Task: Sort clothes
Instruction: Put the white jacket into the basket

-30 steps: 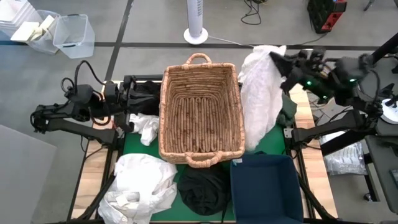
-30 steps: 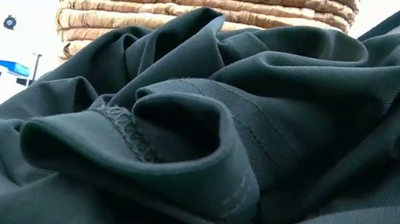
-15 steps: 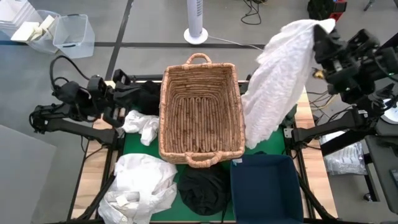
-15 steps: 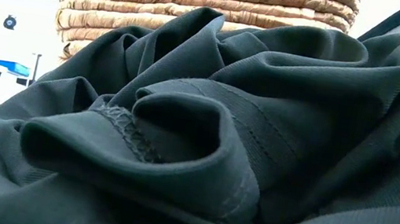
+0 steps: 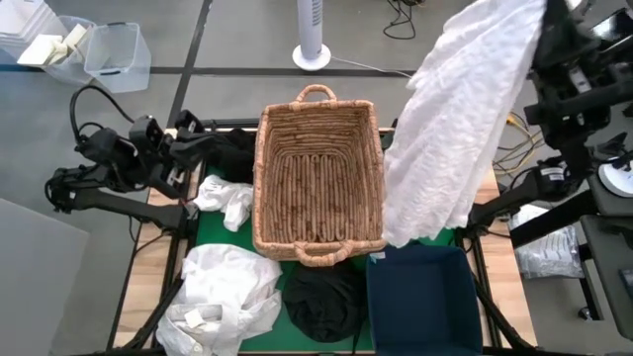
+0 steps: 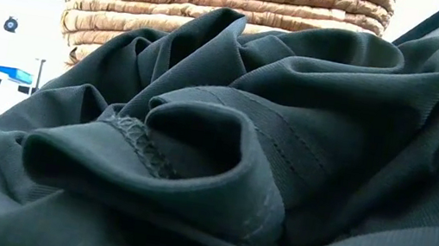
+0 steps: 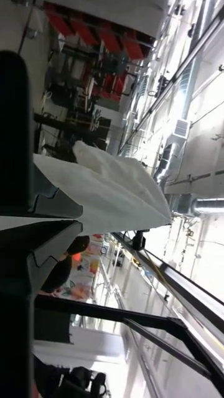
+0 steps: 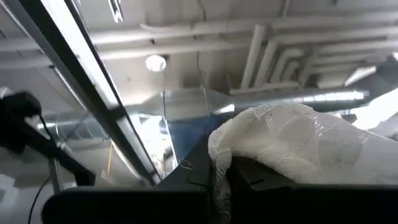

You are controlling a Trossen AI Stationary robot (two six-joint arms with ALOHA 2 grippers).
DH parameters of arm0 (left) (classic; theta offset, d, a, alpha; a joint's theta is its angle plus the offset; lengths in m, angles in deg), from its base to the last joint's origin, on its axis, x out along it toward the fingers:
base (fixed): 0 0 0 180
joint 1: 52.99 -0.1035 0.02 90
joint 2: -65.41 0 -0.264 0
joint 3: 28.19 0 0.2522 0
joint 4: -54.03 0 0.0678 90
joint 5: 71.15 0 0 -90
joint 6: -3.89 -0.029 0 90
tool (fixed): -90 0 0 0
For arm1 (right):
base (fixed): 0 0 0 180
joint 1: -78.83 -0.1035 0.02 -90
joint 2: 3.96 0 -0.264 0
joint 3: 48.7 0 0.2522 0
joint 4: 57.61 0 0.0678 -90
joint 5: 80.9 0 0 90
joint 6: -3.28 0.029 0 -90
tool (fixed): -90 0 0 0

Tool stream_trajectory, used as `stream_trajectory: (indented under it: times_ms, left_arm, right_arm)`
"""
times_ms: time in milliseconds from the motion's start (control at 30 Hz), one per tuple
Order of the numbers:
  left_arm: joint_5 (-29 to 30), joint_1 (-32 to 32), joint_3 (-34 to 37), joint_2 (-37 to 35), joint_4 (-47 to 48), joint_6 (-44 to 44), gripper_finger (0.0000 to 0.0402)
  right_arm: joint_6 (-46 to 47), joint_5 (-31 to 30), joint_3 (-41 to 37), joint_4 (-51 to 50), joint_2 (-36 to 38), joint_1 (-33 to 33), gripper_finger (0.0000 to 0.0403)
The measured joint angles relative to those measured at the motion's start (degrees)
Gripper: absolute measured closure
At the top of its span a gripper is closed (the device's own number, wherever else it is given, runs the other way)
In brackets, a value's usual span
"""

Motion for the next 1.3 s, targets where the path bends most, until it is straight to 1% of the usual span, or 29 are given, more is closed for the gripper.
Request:
stream_trajectory:
  times_ms: [167,200,267,333,433,533,767,967,1033,1167,1300]
  left_arm:
    - [-0.01,-0.01,0.00,-0.57,-0.21,2.99,0.0401]
    - [-0.02,-0.01,0.00,-0.74,-0.35,3.50,0.0401]
    - [-0.02,-0.01,0.00,-1.01,-0.70,3.76,0.0401]
    - [-0.01,-0.01,-0.01,-1.28,-1.04,3.79,0.0401]
    - [-0.01,-0.01,-0.02,-1.64,-1.24,3.78,0.0401]
    - [-0.01,0.00,-0.02,-1.99,-1.19,3.70,0.0401]
    - [-0.01,0.00,-0.02,-2.45,-1.19,3.30,0.0401]
    - [-0.01,-0.01,-0.02,-2.77,-1.19,3.28,0.0401]
    - [-0.01,0.01,-0.02,-2.80,-1.17,3.30,0.0401]
    - [-0.01,0.00,-0.02,-2.83,-1.16,3.28,0.0401]
    - [-0.01,-0.01,-0.02,-2.83,-1.17,3.28,0.0401]
  right_arm:
    - [-0.85,0.85,9.07,0.82,-5.46,0.00,0.0391]
    - [-0.91,0.87,9.94,1.81,-6.58,0.00,0.0391]
    - [-0.91,0.88,8.54,8.26,-7.14,0.02,0.0391]
    - [-1.37,0.85,8.40,11.77,-8.48,0.04,0.0391]
    - [-2.40,0.85,9.75,15.01,-10.34,0.02,0.0391]
    - [-0.94,0.85,9.66,18.76,-11.58,0.04,0.0391]
    - [3.91,0.79,9.71,22.64,-15.71,0.04,0.0391]
    - [6.64,-3.79,9.73,24.76,-18.55,0.80,0.0391]
    - [6.59,-4.15,9.73,24.79,-19.31,1.39,0.0391]
    - [6.31,-3.48,9.71,24.73,-20.08,2.31,0.0391]
    - [3.46,-0.25,9.71,24.99,-20.13,2.97,0.0391]
